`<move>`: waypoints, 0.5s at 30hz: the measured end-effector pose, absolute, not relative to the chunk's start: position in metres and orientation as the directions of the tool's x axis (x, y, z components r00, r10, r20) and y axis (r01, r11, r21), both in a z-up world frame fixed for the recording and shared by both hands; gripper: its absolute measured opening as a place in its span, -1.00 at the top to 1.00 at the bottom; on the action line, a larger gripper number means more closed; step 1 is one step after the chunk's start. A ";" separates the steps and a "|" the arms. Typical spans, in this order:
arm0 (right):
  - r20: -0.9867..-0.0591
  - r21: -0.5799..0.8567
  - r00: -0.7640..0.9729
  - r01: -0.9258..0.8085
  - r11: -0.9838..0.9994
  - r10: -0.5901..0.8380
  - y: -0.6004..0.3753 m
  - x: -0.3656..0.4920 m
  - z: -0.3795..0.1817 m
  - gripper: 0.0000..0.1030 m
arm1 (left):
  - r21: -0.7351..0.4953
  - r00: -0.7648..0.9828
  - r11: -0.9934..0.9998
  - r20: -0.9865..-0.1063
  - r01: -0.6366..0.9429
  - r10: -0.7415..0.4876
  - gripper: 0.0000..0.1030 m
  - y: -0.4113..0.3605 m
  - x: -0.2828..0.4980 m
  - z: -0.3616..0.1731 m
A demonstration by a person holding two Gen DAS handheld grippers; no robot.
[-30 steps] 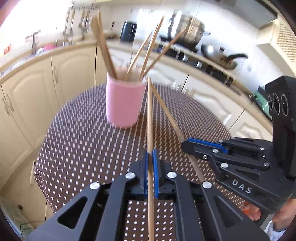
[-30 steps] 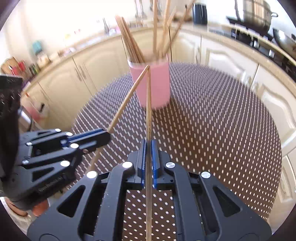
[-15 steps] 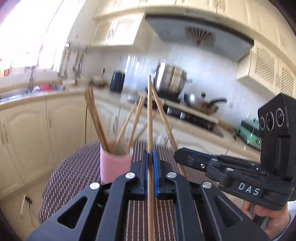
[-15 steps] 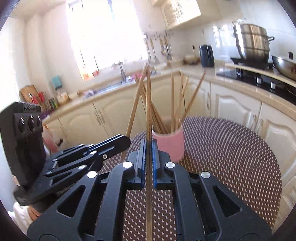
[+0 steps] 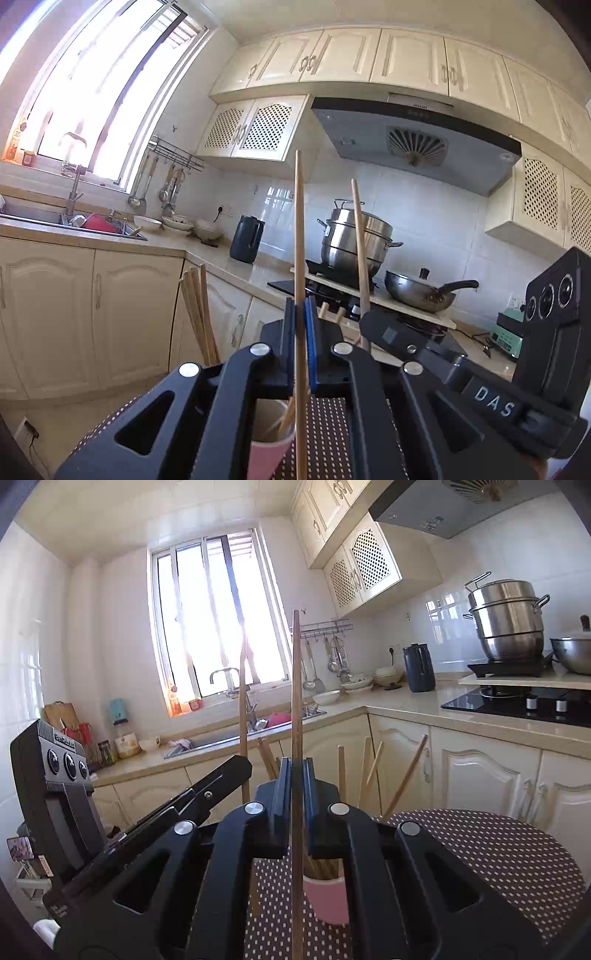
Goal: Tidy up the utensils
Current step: 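Lower both chopsticks into the cup and open both grippers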
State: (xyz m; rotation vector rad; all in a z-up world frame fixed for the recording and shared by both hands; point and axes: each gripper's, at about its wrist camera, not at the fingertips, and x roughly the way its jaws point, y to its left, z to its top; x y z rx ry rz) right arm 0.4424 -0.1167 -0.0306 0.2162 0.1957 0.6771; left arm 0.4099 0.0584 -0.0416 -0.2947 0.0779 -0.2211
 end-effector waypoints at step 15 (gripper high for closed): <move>0.070 0.182 0.778 -0.625 0.759 0.624 -0.090 0.485 -0.068 0.88 | -0.277 0.983 0.948 -0.039 0.160 -0.177 0.89 0.073 0.479 -0.083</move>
